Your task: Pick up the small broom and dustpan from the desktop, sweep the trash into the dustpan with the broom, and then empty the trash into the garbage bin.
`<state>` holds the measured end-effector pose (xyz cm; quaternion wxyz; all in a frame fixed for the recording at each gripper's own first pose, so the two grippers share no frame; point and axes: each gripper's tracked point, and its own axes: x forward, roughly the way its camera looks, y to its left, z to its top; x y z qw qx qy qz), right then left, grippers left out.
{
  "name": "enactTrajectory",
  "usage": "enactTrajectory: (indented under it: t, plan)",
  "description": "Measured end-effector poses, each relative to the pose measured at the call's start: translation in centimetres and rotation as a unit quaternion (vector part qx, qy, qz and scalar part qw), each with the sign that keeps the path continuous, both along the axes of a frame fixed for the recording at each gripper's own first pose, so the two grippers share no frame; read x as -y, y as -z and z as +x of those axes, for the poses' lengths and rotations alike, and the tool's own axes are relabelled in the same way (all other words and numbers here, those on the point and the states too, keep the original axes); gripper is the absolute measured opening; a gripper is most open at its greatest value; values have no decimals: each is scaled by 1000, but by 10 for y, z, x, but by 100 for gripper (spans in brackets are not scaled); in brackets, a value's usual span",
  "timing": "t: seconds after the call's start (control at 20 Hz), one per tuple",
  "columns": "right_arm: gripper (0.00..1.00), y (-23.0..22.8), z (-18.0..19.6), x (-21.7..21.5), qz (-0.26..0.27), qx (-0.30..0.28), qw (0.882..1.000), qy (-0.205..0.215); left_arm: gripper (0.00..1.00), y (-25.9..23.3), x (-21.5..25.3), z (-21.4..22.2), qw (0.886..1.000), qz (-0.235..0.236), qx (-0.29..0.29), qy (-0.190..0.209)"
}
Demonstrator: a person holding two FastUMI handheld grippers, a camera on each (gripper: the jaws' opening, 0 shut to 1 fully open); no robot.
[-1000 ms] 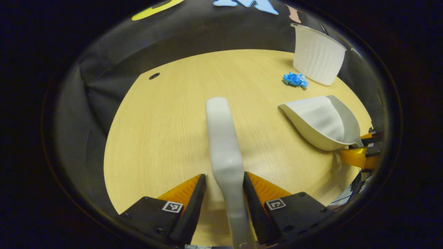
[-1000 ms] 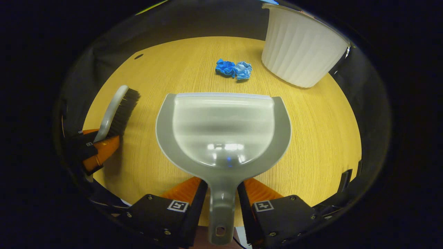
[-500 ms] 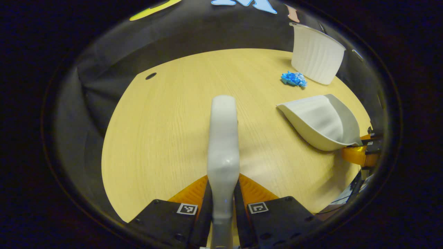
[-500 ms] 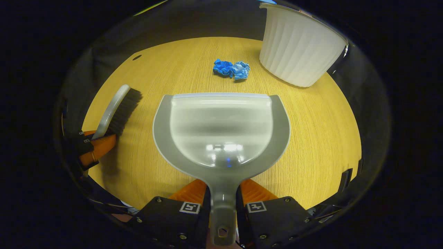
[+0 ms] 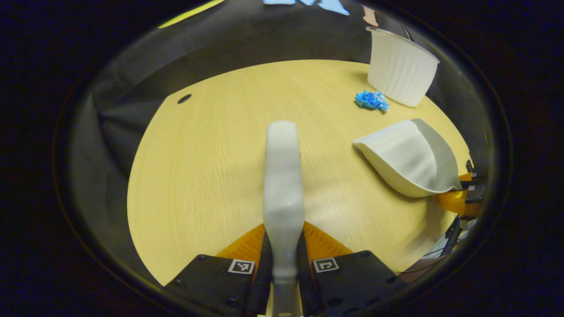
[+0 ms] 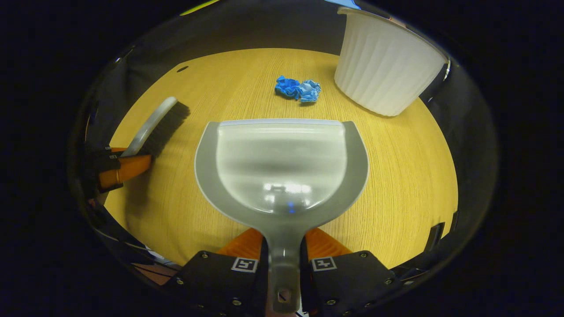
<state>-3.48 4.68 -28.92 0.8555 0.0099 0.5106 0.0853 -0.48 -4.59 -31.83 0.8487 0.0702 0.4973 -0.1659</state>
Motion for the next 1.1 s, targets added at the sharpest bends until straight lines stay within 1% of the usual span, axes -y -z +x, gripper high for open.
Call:
enactTrajectory:
  t: [0.15, 0.25, 0.3, 0.35, 0.4, 0.5, 0.55, 0.6, 0.65, 0.8, 1.1]
  plan:
    - [30, -2, 1, 12, -7, 4, 1000, -10, 37, 0, 6, 16, 1000, -13, -6, -2]
    - [30, -4, 3, 22, -8, 4, 1000, -18, 34, -1, 13, 34, 1000, -17, -7, 0]
    - [27, -5, 5, 25, -8, 4, 1000, -20, 34, -1, 17, 42, 1000, -15, -4, 3]
    - [30, -5, 9, 29, -8, 4, 1000, -21, 34, -2, 20, 49, 1000, -13, -2, 8]
    - [30, -5, 11, 32, -7, 4, 1000, -22, 34, -2, 25, 57, 1000, -11, 0, 14]
    - [30, -7, 15, 36, -3, 5, 1000, -26, 34, -2, 36, 71, 1000, -9, 3, 28]
    - [30, -9, 17, 38, -1, 5, 1000, -29, 36, -3, 42, 78, 999, -7, 4, 36]
    - [30, -9, 19, 40, 3, 4, 999, -33, 34, -2, 49, 85, 999, -6, 4, 44]
    - [30, -9, 21, 42, 7, 3, 999, -35, 36, -2, 56, 92, 999, -5, 6, 53]
    - [30, -8, 25, 48, 18, -4, 999, -43, 36, -2, 80, 113, 997, -3, 12, 80]
    - [30, -5, 36, 68, 10, -6, 998, -67, 36, -2, 125, 146, 991, -5, 20, 133]
